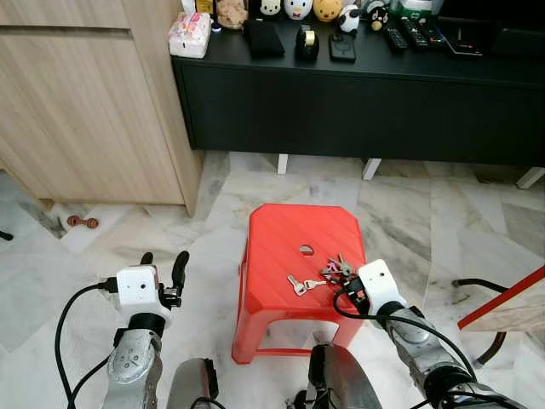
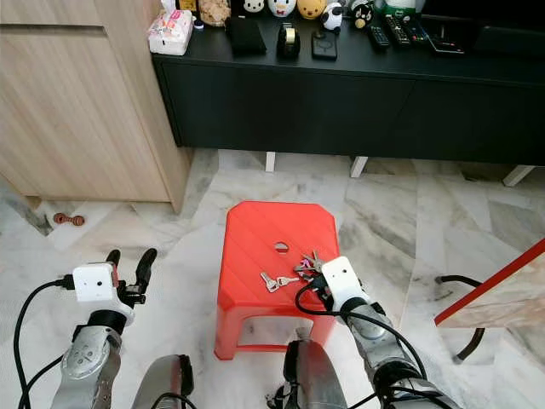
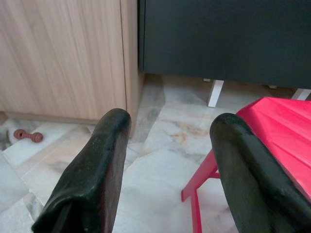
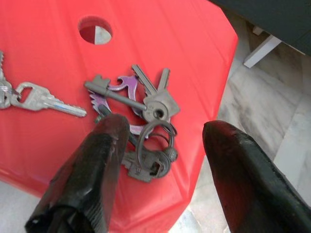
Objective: Hang keys on a hook
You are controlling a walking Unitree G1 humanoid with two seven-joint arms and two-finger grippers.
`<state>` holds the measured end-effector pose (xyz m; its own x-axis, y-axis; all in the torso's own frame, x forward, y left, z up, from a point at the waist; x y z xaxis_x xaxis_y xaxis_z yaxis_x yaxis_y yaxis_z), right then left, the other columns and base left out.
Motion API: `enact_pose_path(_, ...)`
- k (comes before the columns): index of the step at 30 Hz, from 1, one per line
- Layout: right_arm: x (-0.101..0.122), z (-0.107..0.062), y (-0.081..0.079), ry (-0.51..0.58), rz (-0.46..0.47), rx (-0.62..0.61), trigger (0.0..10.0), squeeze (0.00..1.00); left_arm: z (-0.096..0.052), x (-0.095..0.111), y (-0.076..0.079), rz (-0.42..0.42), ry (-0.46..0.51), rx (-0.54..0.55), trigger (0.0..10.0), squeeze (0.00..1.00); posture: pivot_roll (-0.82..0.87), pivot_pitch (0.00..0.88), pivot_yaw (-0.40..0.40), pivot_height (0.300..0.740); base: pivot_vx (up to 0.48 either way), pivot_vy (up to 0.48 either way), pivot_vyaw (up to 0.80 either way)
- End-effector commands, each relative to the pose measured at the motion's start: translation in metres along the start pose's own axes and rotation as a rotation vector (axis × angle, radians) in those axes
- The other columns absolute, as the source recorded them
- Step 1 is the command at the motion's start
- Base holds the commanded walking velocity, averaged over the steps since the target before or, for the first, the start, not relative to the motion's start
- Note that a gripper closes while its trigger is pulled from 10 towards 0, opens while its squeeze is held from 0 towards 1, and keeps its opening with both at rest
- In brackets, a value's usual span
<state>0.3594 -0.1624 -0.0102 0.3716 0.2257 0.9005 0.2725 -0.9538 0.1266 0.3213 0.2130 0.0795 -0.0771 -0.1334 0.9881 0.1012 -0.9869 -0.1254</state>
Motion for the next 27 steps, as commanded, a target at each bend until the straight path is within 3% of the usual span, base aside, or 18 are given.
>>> enact_pose_path(1, -0.017, -0.005, -0.004, -0.054, -0.017, 0.031, 10.0, 0.0, -0.006, -0.004, 0.005, 0.004, -0.022, -0.012, 10.0, 0.0, 0.2, 0.233, -0.112, 0.597, 0.0, 0.0, 0.0)
enact_pose_path(10, -0.022, -0.006, -0.01, -0.063, -0.025, 0.051, 10.0, 0.0, -0.012, -0.003, 0.003, 0.002, -0.023, -0.007, 10.0, 0.0, 0.2, 0.264, -0.115, 0.597, 0.0, 0.0, 0.0)
enact_pose_path(16, -0.019, -0.007, 0.0, -0.048, -0.001, -0.003, 10.0, 0.0, -0.021, -0.008, 0.004, -0.003, -0.045, -0.002, 10.0, 0.0, 0.2, 0.283, -0.122, 0.597, 0.0, 0.0, 0.0)
enact_pose_path(27, -0.008, -0.005, 0.002, 0.002, 0.013, -0.006, 10.0, 0.0, -0.028, -0.007, 0.003, -0.004, -0.053, 0.006, 10.0, 0.0, 0.2, 0.301, -0.127, 0.597, 0.0, 0.0, 0.0)
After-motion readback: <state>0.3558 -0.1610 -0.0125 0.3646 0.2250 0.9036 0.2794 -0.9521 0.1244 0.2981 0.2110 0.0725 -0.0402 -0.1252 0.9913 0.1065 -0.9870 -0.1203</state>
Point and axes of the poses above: a point about 5 cm out from each wrist's last joint towards the gripper, its own z axis pointing out of the wrist towards the gripper, its own x axis along the axis of the wrist's last joint, y = z × x, the point moved 6 cm from there along z, pointing out of the wrist towards the gripper, and after that the axes turned 7 degrees about z, right-handed, at the moved point
